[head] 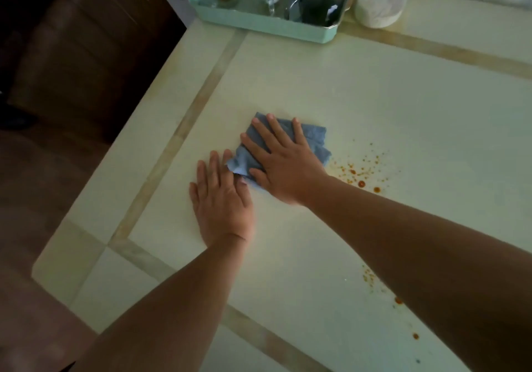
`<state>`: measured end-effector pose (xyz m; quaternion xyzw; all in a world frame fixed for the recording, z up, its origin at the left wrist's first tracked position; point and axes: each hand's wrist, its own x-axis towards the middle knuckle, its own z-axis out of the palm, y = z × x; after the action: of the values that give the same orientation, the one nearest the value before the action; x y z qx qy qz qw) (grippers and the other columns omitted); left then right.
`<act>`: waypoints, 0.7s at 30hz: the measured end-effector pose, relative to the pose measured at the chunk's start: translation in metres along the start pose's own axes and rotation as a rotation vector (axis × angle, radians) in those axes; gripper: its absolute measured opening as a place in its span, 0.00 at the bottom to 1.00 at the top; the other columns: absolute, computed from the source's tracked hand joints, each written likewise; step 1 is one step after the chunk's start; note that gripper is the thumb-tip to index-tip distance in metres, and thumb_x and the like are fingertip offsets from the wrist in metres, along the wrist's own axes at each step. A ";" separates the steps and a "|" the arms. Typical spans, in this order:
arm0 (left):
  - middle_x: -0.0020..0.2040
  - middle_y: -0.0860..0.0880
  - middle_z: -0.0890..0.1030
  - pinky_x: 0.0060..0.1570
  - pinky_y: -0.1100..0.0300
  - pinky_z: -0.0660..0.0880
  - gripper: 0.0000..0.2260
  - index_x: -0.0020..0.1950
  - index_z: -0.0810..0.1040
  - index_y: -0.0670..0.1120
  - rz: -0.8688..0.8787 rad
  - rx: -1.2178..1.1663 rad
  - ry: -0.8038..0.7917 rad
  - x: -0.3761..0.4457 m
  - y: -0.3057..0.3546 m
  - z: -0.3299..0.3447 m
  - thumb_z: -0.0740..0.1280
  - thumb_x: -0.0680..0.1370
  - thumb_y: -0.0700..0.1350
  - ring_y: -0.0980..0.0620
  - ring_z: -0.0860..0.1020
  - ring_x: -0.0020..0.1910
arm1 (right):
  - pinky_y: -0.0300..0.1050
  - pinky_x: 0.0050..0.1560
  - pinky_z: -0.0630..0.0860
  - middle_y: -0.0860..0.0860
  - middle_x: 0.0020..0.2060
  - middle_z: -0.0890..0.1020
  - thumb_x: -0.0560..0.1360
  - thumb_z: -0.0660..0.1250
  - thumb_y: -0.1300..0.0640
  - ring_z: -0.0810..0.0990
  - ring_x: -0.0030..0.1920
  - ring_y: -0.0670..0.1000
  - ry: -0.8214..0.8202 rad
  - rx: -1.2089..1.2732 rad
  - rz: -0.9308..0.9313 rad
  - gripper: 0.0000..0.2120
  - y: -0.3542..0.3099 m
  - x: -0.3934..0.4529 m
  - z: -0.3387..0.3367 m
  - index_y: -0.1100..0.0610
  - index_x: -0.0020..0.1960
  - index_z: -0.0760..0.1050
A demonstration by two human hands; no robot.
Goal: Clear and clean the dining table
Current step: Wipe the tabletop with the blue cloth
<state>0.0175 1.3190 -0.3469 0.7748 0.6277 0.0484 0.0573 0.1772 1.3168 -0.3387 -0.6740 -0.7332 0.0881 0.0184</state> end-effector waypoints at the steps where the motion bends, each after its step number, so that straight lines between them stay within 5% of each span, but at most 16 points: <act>1: 0.79 0.51 0.58 0.74 0.46 0.55 0.26 0.79 0.57 0.53 0.002 0.000 0.002 0.000 0.000 0.000 0.46 0.81 0.54 0.48 0.55 0.78 | 0.68 0.74 0.40 0.54 0.80 0.46 0.80 0.45 0.36 0.41 0.79 0.57 -0.013 -0.023 -0.048 0.32 0.011 -0.006 -0.001 0.48 0.80 0.47; 5: 0.79 0.52 0.58 0.74 0.46 0.54 0.24 0.79 0.57 0.55 -0.022 -0.024 0.004 0.000 -0.001 0.000 0.51 0.82 0.53 0.49 0.55 0.78 | 0.69 0.74 0.39 0.52 0.80 0.45 0.80 0.45 0.36 0.41 0.79 0.55 -0.030 -0.056 -0.017 0.32 0.041 -0.005 -0.007 0.46 0.80 0.45; 11: 0.79 0.52 0.57 0.75 0.47 0.51 0.24 0.79 0.55 0.55 -0.010 -0.039 0.004 -0.001 -0.001 0.001 0.51 0.82 0.53 0.49 0.53 0.78 | 0.71 0.73 0.41 0.57 0.80 0.45 0.79 0.46 0.37 0.41 0.79 0.59 0.082 0.056 0.457 0.34 0.003 -0.017 0.002 0.52 0.80 0.46; 21: 0.78 0.49 0.61 0.72 0.43 0.57 0.23 0.78 0.61 0.52 0.017 -0.031 0.058 -0.001 -0.002 0.002 0.54 0.82 0.51 0.45 0.58 0.77 | 0.71 0.73 0.45 0.55 0.80 0.50 0.79 0.49 0.36 0.44 0.79 0.58 0.028 -0.019 0.067 0.34 -0.010 -0.147 0.014 0.51 0.80 0.52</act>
<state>0.0161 1.3184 -0.3489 0.7773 0.6218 0.0811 0.0509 0.1790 1.1688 -0.3380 -0.6996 -0.7106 0.0723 0.0190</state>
